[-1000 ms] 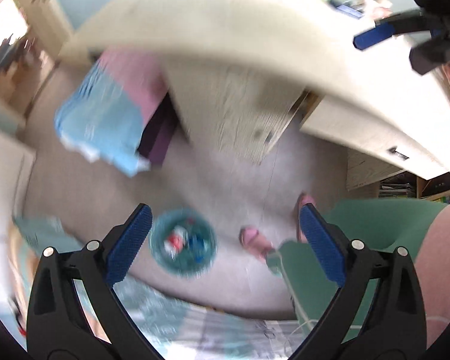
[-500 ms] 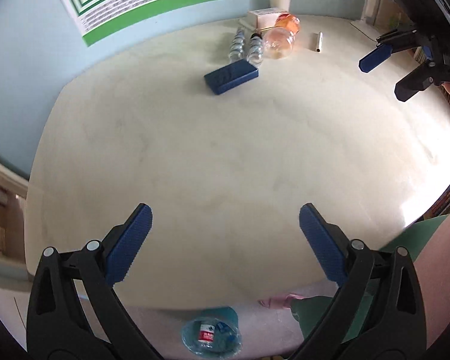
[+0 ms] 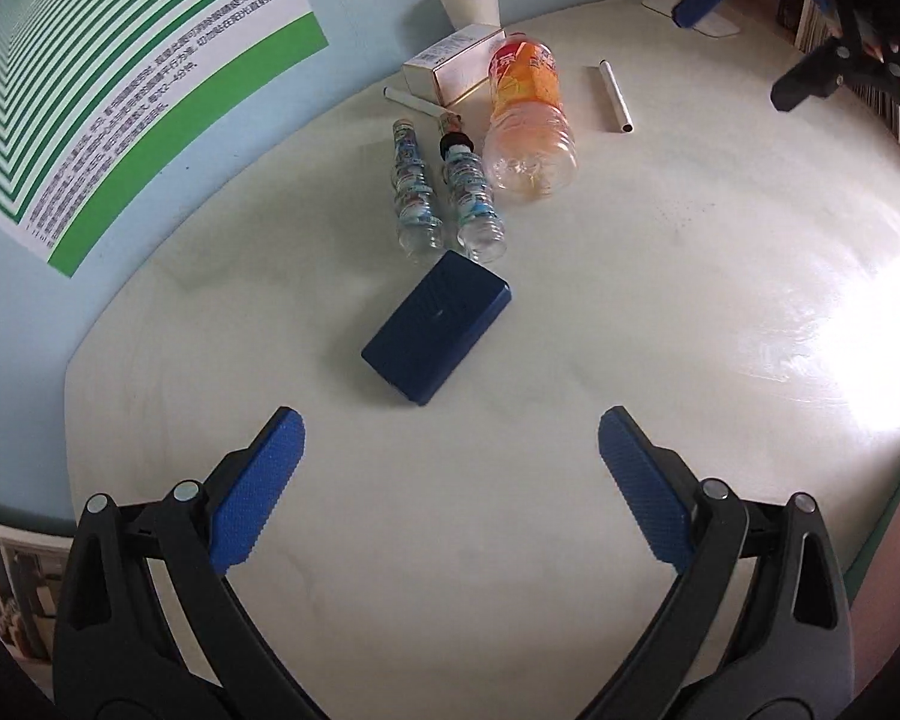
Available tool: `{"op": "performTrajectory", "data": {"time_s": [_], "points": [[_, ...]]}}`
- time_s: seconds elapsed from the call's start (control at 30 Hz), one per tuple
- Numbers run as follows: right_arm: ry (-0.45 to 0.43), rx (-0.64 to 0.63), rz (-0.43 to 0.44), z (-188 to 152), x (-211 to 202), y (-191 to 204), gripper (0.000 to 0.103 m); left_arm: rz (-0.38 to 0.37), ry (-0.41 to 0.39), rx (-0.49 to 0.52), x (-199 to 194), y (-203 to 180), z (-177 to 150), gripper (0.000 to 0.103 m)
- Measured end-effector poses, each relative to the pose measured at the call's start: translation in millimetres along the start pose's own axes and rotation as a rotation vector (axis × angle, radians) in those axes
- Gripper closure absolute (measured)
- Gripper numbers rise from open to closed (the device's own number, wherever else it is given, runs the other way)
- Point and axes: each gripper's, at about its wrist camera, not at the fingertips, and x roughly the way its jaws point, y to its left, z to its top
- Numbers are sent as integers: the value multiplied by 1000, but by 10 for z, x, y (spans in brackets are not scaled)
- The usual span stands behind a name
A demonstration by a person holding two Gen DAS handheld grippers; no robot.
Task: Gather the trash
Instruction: 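Move both open tools back toward the table, then grasp the dark blue box with the left tool while the right tool grasps the orange-label bottle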
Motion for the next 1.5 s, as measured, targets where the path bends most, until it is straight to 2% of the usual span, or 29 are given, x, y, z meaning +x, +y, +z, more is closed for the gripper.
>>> {"op": "performTrajectory", "data": {"time_s": [0.2, 0.47, 0.53, 0.67, 0.77, 0.83, 0.93, 1.0, 1.1, 1.27, 1.5], "points": [[26, -84, -39, 206, 252, -386, 14, -58, 39, 66, 511, 238, 178, 7], [114, -392, -121, 420, 802, -502, 14, -96, 91, 107, 1032, 347, 227, 7], [144, -460, -128, 448, 948, -512, 14, -96, 93, 101, 1108, 365, 235, 7], [181, -579, -133, 457, 1211, -479, 14, -142, 82, 51, 1194, 408, 211, 7], [163, -650, -158, 473, 1340, -424, 13, -183, 77, -19, 1221, 467, 191, 9], [162, -660, -155, 505, 1406, -399, 14, -226, 69, -76, 1227, 507, 169, 16], [147, -680, -125, 511, 1457, -315, 15, -219, 51, -98, 1187, 488, 148, 26], [156, -716, -113, 492, 1506, -223, 18, -215, 48, -102, 1138, 450, 125, 40], [151, -737, -98, 501, 1529, -114, 22, -212, 56, -104, 1090, 401, 91, 48], [141, -746, -124, 624, 1545, -40, 33, -208, 61, -121, 996, 341, -7, 52], [107, -697, -110, 765, 1193, 29, 42, -218, 51, -162, 764, 302, -207, 52]]}}
